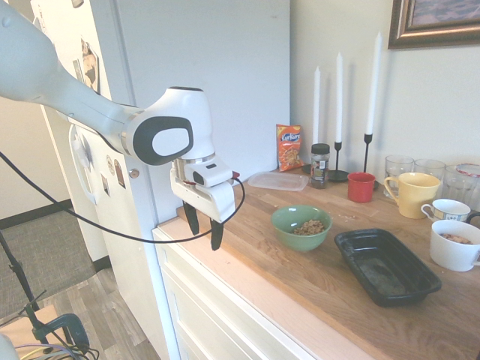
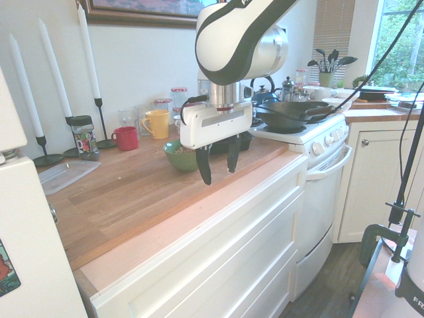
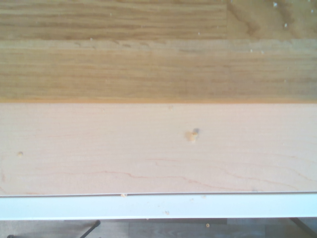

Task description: Pour the cereal into the box

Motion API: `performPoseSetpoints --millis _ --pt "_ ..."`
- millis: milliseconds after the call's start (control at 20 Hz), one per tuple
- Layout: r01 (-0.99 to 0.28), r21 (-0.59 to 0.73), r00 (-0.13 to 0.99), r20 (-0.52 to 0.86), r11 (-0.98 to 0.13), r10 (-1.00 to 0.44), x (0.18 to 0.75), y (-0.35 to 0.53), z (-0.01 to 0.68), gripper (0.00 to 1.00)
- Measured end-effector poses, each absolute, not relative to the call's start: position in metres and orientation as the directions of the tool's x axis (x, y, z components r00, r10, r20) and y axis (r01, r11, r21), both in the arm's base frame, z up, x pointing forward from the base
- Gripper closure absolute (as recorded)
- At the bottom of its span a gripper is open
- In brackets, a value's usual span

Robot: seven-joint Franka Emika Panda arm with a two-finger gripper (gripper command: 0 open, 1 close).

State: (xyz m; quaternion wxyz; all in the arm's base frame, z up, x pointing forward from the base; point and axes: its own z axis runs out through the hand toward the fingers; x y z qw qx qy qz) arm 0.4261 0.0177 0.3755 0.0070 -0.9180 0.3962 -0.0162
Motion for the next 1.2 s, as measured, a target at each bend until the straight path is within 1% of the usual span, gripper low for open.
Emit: performPoseSetpoints --millis 200,450,650,900,1200 --pt "-0.725 -0.046 0.686 0.051 -0.688 -0.726 0.430 0.016 0.386 0.00" --pt "-0.705 -0.085 0.693 0.131 -0.705 -0.709 0.461 0.016 0.426 0.00" --pt "-0.703 -0.078 0.689 0.173 -0.707 -0.704 0.509 0.014 0.437 0.00" --pt "-0.714 -0.055 0.680 0.181 -0.698 -0.710 0.584 0.006 0.437 0.00" --pt "-0.720 -0.016 0.682 0.174 -0.694 -0.711 0.637 0.001 0.426 0.00"
